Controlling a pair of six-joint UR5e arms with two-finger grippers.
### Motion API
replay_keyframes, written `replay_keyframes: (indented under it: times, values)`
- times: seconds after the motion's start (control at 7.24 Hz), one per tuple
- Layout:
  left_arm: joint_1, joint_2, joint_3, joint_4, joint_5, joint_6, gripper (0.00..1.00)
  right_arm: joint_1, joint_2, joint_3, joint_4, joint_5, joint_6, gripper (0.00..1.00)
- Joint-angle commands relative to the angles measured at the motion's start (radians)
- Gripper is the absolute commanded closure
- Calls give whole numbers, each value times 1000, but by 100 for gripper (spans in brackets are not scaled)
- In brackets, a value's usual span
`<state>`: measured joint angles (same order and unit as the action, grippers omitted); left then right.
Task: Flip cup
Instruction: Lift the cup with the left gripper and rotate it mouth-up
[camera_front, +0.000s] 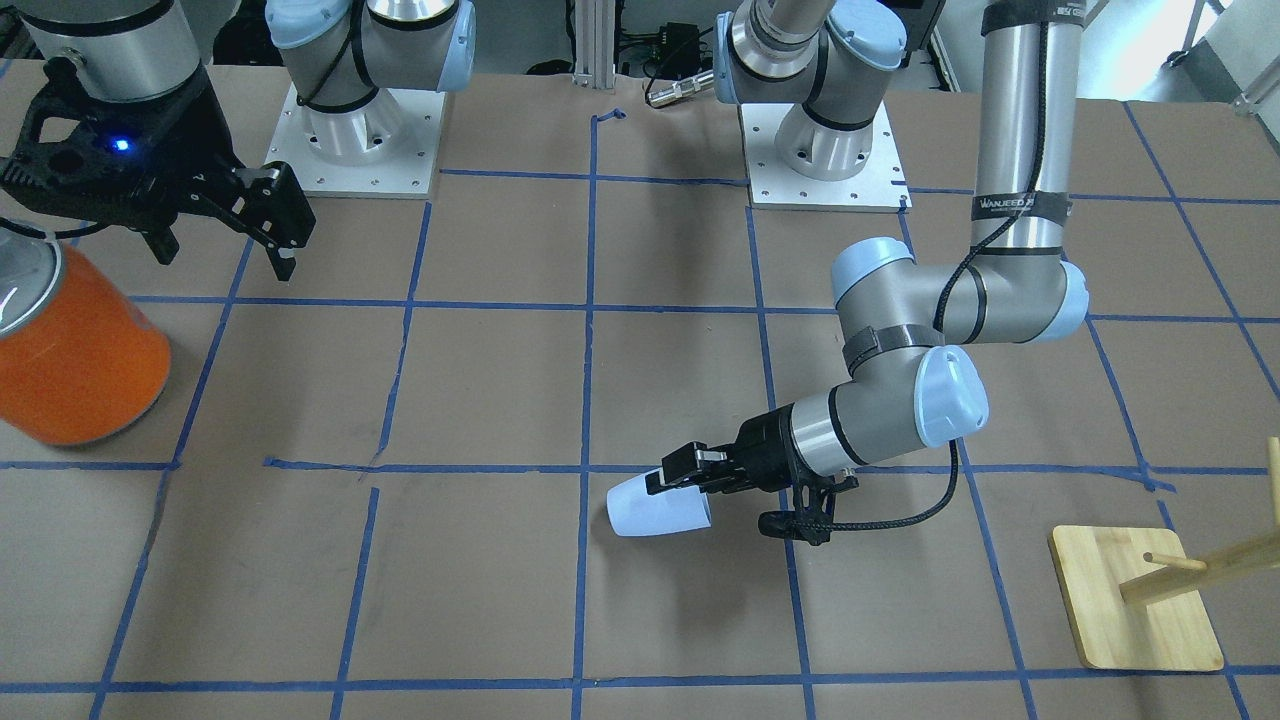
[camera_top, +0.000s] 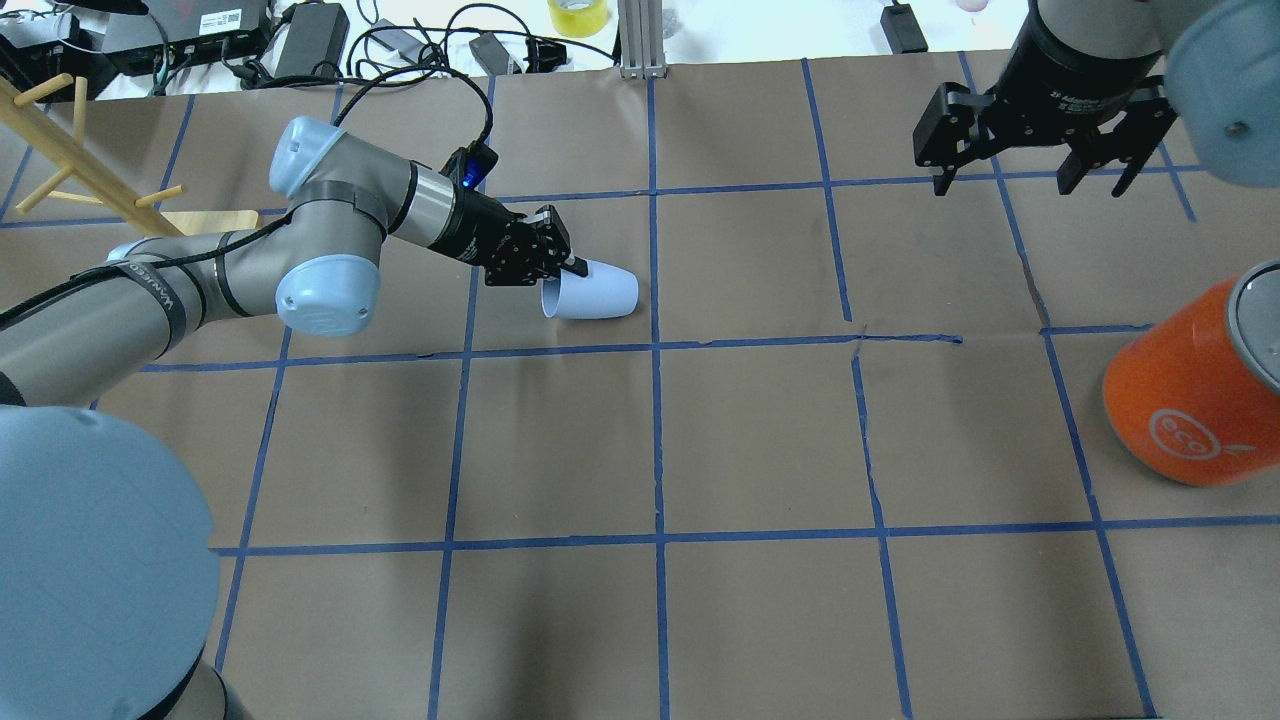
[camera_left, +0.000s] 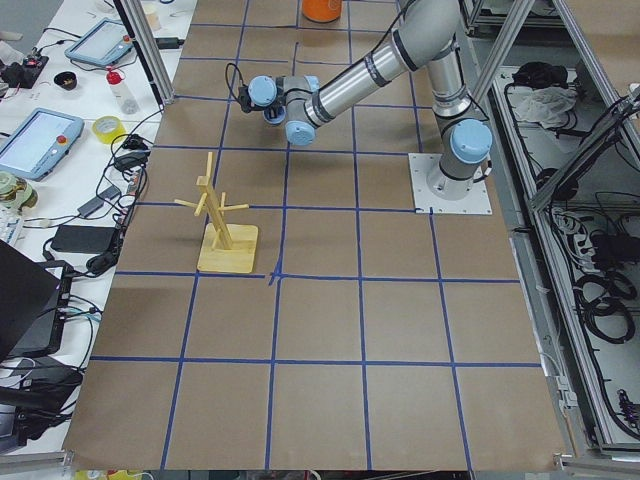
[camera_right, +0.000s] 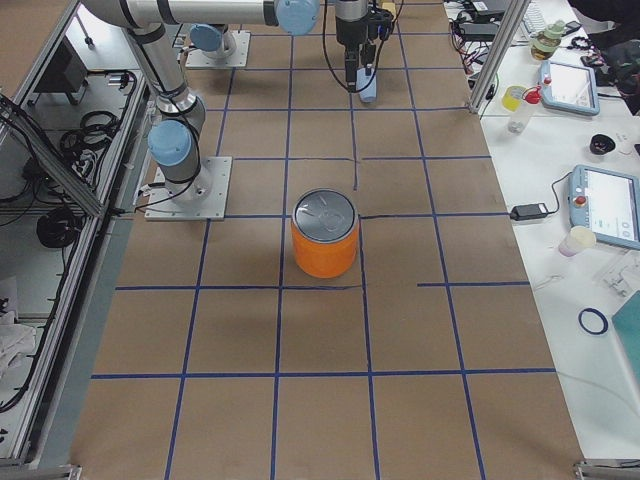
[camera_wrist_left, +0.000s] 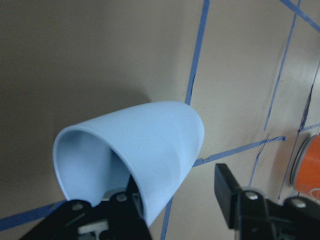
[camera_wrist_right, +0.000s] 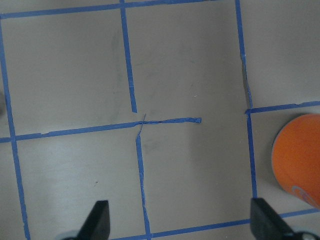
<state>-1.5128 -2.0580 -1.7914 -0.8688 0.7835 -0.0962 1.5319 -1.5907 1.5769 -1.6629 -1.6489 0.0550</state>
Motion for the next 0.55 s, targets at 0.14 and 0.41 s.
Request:
replay_keyframes:
  times: [0.14, 0.41]
  values:
    - [-3, 24, 1, 48, -50, -98, 100, 1, 2, 0, 0, 0, -1, 0]
    - [-20, 76, 39, 59, -20, -213, 100, 1, 0, 0, 0, 1, -4, 0]
